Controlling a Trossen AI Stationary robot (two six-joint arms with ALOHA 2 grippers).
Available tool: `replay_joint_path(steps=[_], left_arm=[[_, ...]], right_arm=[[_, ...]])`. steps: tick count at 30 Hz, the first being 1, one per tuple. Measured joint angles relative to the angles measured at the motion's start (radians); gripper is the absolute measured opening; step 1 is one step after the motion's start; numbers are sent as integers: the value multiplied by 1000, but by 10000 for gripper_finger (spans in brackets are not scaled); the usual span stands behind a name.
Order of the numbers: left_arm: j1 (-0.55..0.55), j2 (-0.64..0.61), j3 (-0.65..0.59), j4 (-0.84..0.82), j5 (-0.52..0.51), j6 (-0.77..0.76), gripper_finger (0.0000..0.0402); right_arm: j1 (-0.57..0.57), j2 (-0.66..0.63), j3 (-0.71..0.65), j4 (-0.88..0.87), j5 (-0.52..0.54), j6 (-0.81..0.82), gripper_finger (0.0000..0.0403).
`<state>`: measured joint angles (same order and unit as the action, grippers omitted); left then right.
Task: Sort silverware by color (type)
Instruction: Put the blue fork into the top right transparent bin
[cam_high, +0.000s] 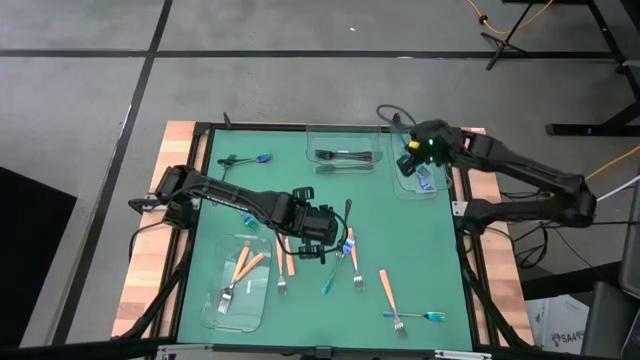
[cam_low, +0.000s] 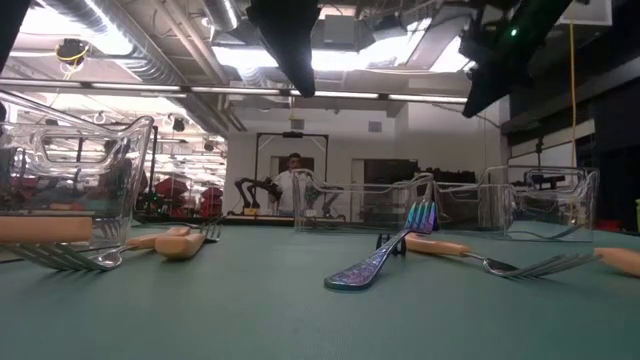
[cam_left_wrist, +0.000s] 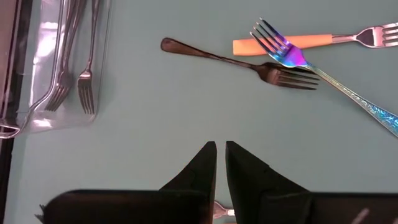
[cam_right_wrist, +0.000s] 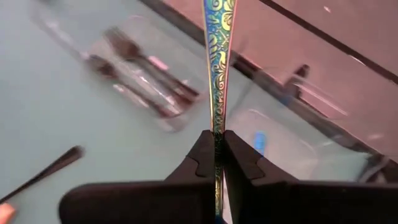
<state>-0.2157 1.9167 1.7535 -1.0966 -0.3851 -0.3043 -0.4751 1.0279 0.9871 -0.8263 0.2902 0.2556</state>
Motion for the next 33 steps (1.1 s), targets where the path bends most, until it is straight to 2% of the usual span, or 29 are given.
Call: replay_joint_path(steps=[7,13,20,33], left_arm=[[19,0,0,1,0,0,30],[35,0,0,6,1,-1,30],[59,0,0,19,0,-1,30],[60,0,0,18,1,-42,30]], right_arm=[[-221,71,0,-7,-84,-82,2],[-322,150,0,-22,-146,-135,2],[-372,208,0,-58,-148,-139,2],[-370,276,0,-92,-152,-139,2]])
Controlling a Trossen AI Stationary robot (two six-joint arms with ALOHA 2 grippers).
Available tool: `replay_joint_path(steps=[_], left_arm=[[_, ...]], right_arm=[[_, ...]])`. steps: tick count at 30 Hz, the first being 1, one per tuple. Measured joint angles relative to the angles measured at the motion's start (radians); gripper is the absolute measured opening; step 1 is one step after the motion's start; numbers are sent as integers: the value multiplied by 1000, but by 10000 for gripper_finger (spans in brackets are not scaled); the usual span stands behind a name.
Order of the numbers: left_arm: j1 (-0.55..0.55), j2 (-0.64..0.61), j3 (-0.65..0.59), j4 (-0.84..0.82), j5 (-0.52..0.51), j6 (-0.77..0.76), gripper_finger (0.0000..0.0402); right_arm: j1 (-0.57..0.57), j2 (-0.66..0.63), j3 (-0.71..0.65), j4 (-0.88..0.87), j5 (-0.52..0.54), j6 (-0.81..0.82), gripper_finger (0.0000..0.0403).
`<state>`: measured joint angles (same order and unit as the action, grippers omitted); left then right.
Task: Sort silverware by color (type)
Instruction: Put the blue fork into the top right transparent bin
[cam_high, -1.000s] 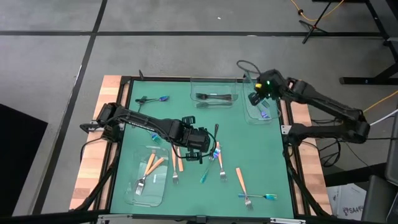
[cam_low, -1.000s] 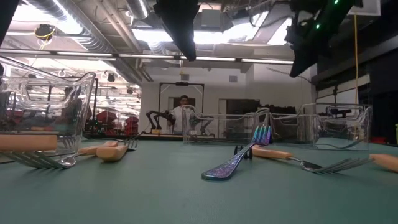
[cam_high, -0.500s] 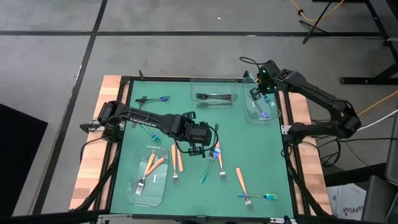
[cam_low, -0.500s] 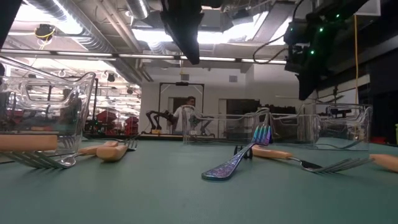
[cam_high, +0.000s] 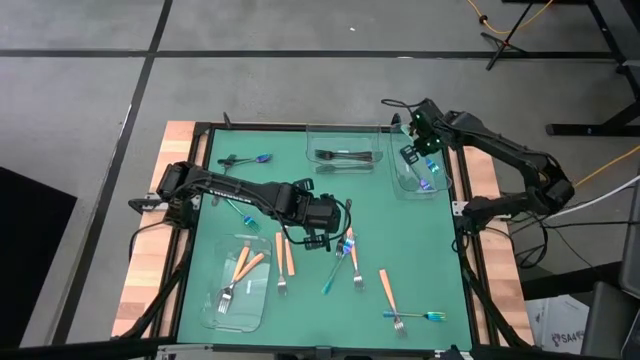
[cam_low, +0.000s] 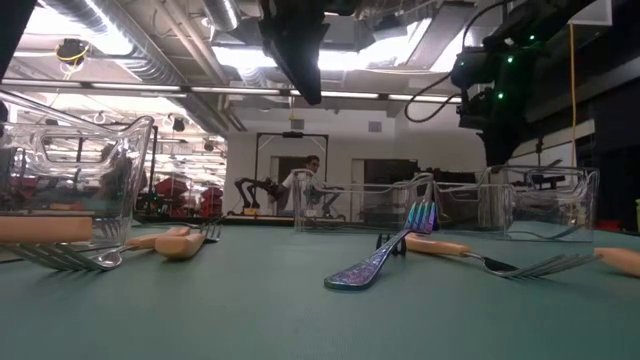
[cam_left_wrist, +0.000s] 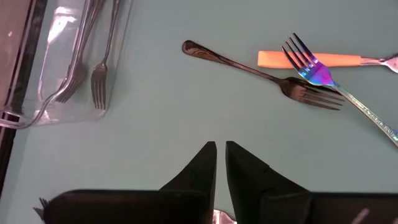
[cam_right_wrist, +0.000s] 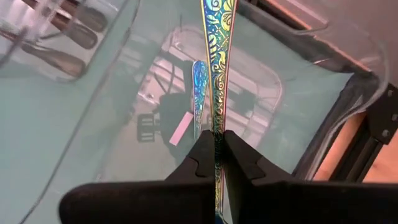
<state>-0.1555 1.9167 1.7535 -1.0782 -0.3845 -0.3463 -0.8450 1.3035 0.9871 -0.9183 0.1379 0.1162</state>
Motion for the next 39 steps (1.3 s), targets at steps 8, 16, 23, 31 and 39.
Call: replay_joint_path(steps=[8,16,23,31,39], left_arm=[[0,0,0,0,0,-21,30],[0,0,0,0,0,-44,30],[0,0,0,0,0,-44,30],[0,0,0,0,0,-44,30],[0,0,0,0,0,-44,30]], right_arm=[[0,70,0,-5,0,1,2],[0,149,0,-6,0,5,2],[0,209,0,-5,0,7,2],[0,266,0,-3,0,8,2],[0,290,0,0,0,8,5]])
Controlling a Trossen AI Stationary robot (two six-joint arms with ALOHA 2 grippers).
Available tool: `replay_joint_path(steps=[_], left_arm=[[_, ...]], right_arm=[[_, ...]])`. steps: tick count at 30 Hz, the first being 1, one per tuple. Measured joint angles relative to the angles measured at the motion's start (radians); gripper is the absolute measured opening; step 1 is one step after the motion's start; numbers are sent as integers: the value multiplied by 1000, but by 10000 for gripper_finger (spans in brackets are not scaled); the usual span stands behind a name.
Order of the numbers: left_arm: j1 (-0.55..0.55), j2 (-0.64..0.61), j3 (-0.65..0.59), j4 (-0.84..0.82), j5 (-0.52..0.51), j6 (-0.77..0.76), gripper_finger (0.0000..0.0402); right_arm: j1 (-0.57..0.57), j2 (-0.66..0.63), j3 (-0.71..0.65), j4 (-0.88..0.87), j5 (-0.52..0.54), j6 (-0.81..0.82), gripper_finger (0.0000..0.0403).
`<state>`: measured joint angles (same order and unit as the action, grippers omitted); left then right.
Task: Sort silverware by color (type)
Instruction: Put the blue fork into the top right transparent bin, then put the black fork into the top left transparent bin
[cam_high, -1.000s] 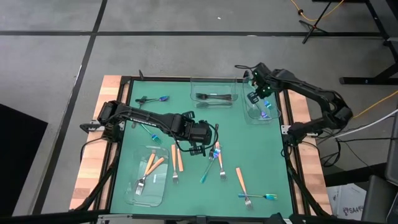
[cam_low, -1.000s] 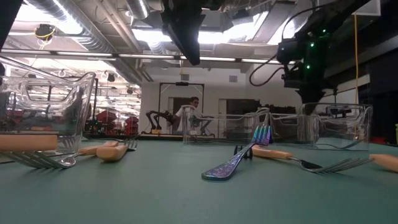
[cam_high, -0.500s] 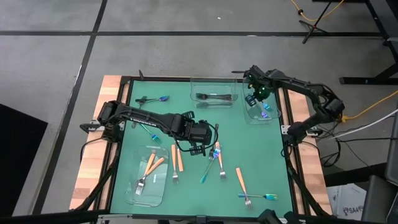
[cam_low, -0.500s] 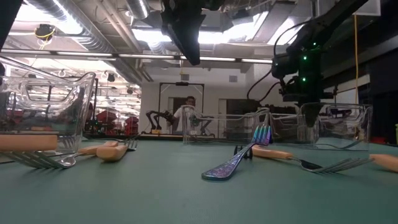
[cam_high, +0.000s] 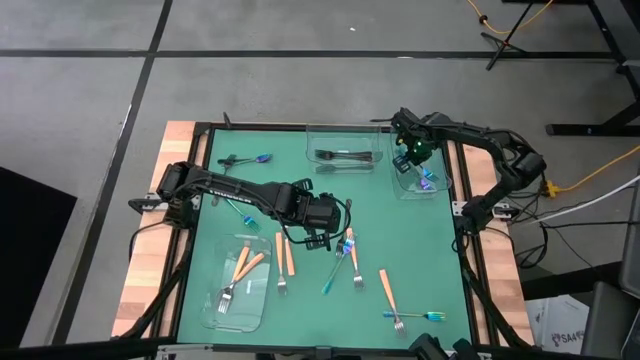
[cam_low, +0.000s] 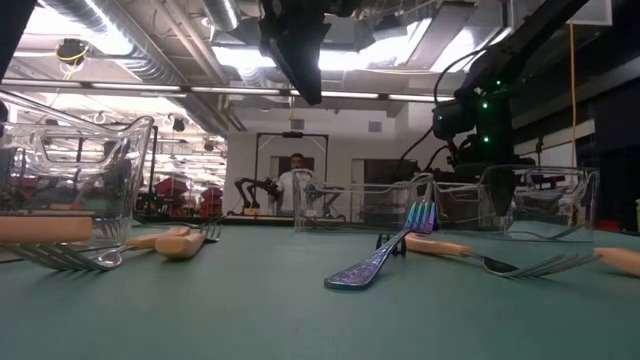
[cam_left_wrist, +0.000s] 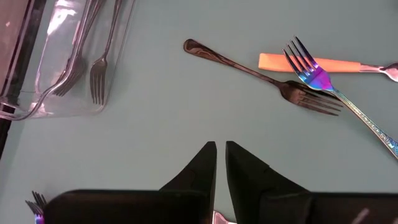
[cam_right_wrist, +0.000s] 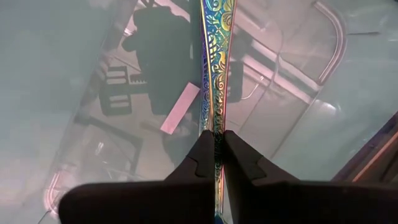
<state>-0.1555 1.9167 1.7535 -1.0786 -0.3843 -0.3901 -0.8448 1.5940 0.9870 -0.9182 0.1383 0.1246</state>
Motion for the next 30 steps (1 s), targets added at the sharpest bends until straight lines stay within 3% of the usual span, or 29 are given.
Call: replay_joint_path(steps=[16,30], left_arm=[[1,0,0,0,0,8,30],[88,0,0,-44,15,47,30]], right_arm=[[0,0,0,4,8,0,70],[0,-1,0,4,7,-22,73]])
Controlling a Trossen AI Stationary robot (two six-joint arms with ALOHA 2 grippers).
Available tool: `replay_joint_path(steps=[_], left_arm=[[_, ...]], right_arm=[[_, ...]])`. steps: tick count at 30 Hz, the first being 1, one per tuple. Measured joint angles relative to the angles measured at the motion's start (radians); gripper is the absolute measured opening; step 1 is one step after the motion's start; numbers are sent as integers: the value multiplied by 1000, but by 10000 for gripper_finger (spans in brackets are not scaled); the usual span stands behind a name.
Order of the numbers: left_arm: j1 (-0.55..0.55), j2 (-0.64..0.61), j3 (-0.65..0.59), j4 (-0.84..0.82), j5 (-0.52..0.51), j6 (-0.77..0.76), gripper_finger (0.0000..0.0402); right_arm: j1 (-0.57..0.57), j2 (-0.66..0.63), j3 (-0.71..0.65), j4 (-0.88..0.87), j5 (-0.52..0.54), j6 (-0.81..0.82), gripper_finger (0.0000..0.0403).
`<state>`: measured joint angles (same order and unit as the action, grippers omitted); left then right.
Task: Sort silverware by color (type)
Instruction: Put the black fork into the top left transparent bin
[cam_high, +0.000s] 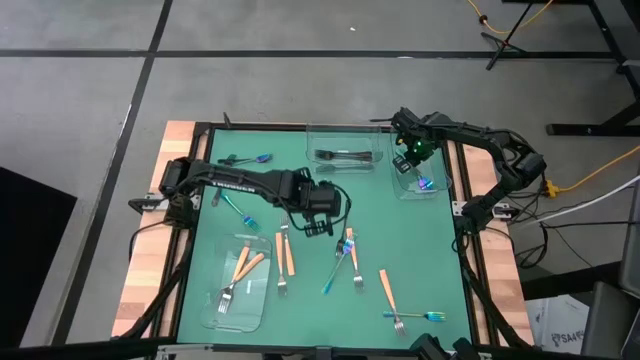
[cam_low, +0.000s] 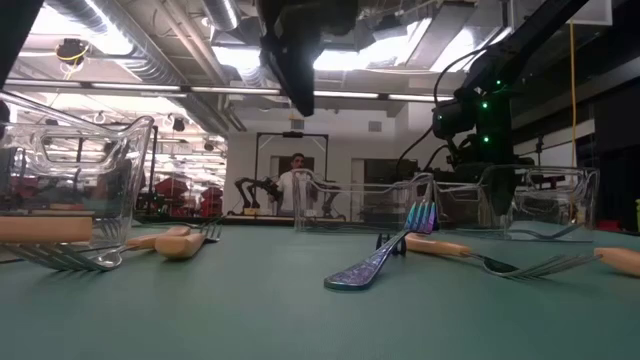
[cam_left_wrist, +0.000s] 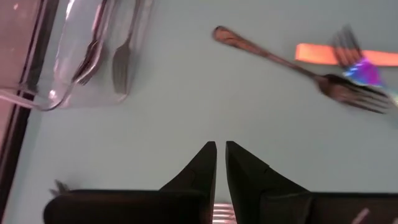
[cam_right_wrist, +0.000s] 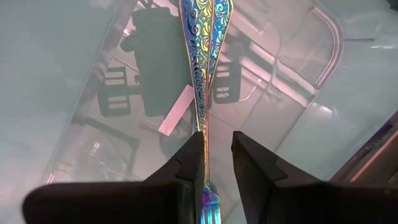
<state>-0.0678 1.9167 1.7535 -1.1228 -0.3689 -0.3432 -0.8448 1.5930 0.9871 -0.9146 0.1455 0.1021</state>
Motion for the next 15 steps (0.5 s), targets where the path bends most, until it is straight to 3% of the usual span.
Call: replay_joint_path(steps=[15], left_arm=[[251,-86,0,-180,47,92,30]], right_arm=[[0,-112,0,-1,52,-6,73]])
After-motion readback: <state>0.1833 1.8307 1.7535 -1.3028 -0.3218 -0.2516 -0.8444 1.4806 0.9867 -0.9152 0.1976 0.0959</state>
